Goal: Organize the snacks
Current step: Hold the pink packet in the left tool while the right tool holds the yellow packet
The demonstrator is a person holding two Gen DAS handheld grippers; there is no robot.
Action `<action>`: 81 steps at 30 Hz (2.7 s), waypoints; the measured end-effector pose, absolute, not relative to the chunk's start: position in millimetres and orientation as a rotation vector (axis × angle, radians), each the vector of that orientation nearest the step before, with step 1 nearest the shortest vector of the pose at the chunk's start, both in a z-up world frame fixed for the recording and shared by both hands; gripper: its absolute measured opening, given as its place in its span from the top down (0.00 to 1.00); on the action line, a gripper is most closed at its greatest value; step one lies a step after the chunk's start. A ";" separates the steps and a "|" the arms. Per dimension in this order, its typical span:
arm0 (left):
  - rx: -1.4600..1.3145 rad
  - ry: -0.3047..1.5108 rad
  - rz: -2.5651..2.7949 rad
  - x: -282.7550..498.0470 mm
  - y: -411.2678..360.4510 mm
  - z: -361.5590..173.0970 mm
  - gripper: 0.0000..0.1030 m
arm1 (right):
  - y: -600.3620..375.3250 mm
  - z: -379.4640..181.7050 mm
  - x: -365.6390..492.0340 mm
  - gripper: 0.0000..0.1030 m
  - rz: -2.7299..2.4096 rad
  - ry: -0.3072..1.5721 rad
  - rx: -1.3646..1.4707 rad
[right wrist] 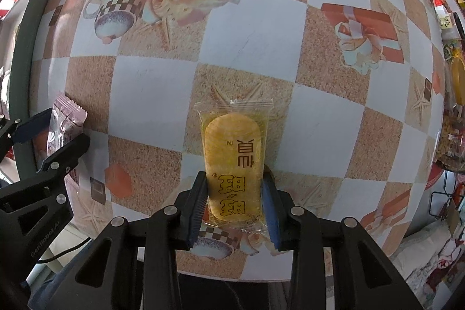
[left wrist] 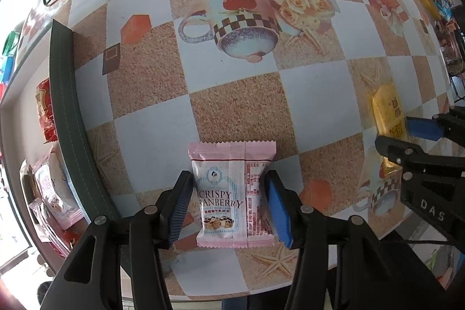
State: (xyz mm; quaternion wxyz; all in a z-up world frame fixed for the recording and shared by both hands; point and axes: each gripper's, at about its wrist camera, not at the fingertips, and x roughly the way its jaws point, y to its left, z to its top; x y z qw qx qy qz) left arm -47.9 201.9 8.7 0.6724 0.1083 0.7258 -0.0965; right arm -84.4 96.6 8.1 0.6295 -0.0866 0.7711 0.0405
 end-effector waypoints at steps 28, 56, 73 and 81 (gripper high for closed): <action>0.292 1.646 -0.205 -66.9 202.3 2.9 0.41 | 96.8 6.7 -86.3 0.63 0.100 1.770 -0.205; 0.271 1.654 -0.197 -62.6 208.5 -0.4 0.36 | 97.1 6.2 -86.5 0.63 0.100 1.770 -0.203; 0.269 1.653 -0.197 -64.2 205.7 -2.0 0.32 | 98.3 6.7 -85.9 0.56 0.104 1.774 -0.214; 0.269 1.654 -0.199 -64.7 206.8 -1.5 0.32 | 98.2 6.2 -85.9 0.56 0.103 1.773 -0.210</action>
